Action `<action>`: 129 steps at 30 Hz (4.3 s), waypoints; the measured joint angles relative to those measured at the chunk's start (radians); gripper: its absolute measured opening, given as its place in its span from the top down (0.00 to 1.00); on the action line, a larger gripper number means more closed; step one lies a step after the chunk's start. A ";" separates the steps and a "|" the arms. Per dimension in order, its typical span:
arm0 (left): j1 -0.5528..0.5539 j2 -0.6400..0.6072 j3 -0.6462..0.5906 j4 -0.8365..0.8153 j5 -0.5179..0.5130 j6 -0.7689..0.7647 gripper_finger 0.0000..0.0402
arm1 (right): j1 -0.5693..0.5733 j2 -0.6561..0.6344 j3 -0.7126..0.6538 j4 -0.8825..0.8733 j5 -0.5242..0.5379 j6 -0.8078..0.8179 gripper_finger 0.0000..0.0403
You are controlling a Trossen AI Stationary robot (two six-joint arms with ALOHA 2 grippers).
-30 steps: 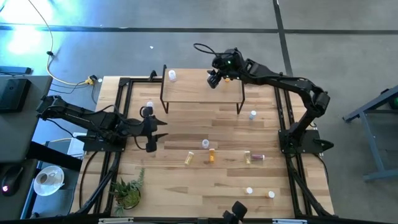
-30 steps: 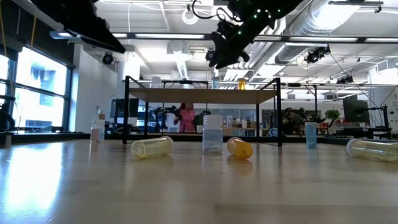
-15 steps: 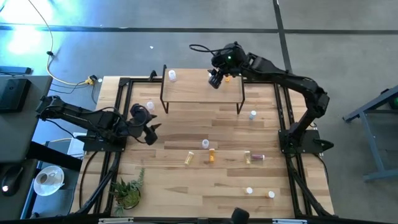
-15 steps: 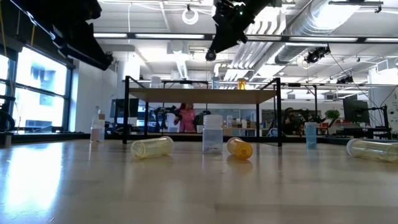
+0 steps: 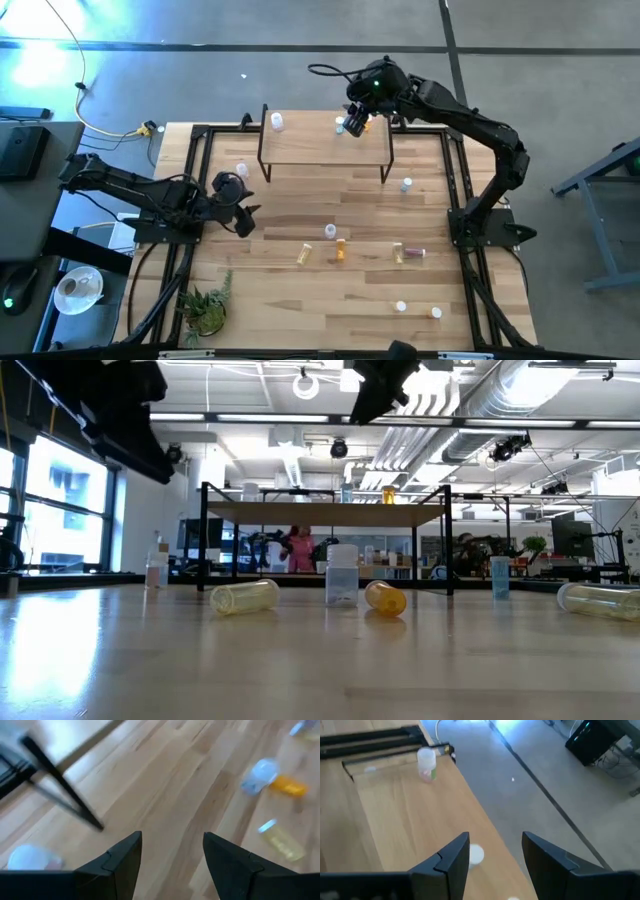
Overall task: Pick and place medicine bottles onto shelf by color
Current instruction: Put the top transparent pill bottle on the shelf aligned with the other transparent pill bottle
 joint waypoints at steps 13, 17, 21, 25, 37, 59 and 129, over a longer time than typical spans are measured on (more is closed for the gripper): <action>0.127 0.002 0.000 -0.298 -0.086 -0.329 0.50 | 0.000 0.000 0.004 -0.058 0.000 0.003 0.57; 0.192 0.002 0.000 -0.307 -0.070 -0.306 0.50 | 0.000 0.000 0.004 -0.058 0.000 0.003 0.57; 0.266 0.002 0.000 -0.309 -0.040 -0.298 0.49 | 0.000 0.000 0.004 -0.062 0.000 0.000 0.57; 0.341 0.002 0.000 -0.310 -0.007 -0.297 0.46 | 0.000 0.000 0.004 -0.062 0.000 -0.004 0.57; 0.547 0.002 0.000 -0.294 0.023 -0.227 0.41 | 0.000 0.000 0.004 -0.062 -0.001 -0.004 0.57; 0.704 0.017 -0.195 0.117 0.079 -0.112 0.41 | 0.000 0.000 0.004 -0.062 -0.004 0.021 0.57; 0.849 0.124 -0.056 0.201 0.043 0.121 0.65 | 0.000 0.000 0.004 -0.070 -0.003 0.022 0.57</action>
